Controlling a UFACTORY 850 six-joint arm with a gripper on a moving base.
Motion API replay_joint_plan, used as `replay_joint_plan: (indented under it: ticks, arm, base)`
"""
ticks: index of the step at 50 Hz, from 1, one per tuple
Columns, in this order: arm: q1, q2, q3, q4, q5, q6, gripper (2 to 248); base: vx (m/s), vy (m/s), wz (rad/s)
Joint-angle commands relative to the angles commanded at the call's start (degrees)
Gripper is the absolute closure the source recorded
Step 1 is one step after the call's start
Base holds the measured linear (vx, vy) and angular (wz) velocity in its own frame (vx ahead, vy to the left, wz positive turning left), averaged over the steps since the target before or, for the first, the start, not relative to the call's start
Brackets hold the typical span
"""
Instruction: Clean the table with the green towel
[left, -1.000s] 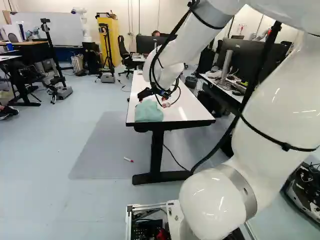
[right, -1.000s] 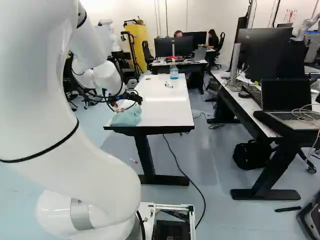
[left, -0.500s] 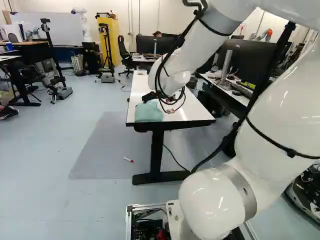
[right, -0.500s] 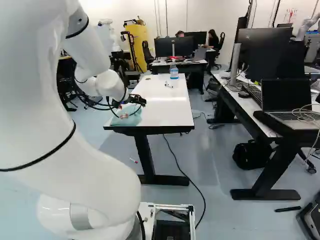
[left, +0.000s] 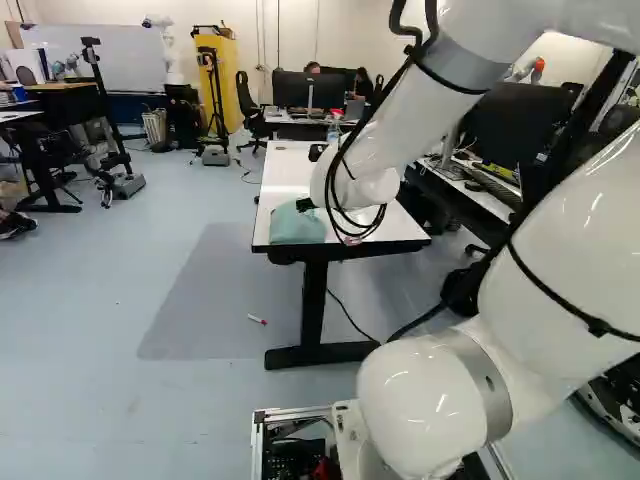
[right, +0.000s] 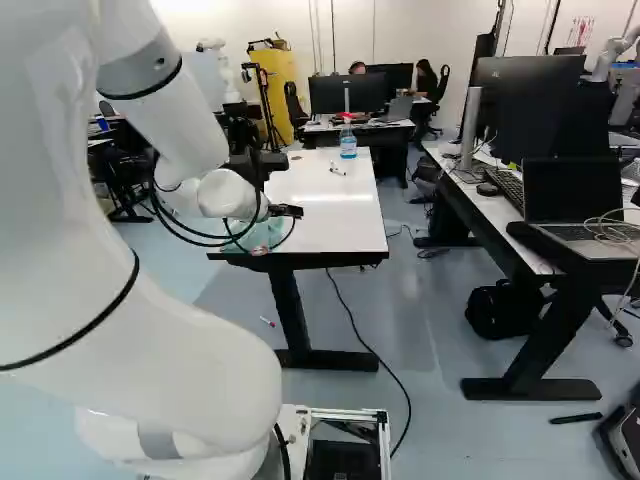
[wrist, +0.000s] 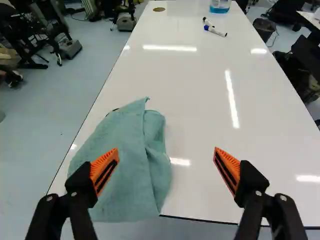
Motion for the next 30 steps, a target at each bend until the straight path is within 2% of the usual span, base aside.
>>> replay_joint_plan:
  ticks: [30]
  arm:
    - [-3.78, 4.43, 10.61, -1.19, 14.99, 0.0, 3]
  base:
    - [0.0, 0.0, 0.0]
